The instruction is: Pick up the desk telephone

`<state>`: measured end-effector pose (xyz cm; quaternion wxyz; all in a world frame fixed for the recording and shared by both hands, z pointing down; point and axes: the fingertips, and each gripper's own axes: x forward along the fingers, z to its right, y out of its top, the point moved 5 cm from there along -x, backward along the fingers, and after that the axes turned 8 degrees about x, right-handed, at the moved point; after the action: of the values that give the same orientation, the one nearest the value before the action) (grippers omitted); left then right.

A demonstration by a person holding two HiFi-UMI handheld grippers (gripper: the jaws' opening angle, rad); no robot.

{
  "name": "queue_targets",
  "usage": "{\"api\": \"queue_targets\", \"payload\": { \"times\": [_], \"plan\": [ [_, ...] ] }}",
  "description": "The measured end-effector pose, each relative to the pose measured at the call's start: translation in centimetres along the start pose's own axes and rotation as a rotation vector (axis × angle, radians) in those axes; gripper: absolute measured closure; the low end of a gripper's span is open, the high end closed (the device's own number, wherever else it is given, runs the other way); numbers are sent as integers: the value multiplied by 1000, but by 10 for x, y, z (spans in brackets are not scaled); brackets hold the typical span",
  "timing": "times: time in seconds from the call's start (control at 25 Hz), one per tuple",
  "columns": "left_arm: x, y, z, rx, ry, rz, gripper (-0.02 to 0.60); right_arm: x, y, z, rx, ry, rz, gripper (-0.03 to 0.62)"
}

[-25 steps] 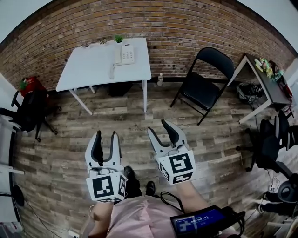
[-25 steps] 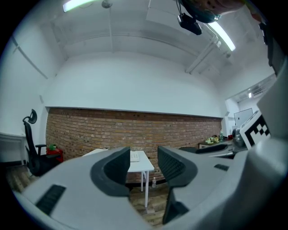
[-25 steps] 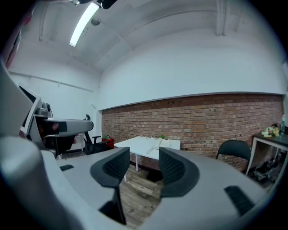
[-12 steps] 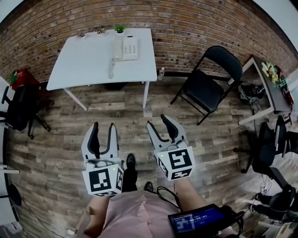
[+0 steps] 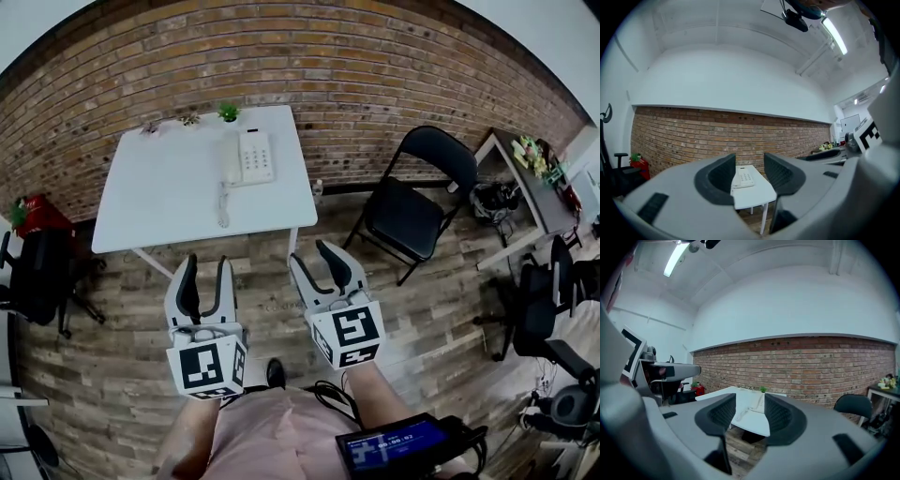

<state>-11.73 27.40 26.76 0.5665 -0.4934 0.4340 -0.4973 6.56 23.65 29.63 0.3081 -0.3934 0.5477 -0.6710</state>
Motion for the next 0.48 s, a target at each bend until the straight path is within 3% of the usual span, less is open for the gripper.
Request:
{"api": "queue_targets", "payload": {
  "times": [0.48],
  "plan": [
    [75, -25, 3, -10, -84, -77, 396, 58, -2, 35, 48, -31, -39, 402]
  ]
}}
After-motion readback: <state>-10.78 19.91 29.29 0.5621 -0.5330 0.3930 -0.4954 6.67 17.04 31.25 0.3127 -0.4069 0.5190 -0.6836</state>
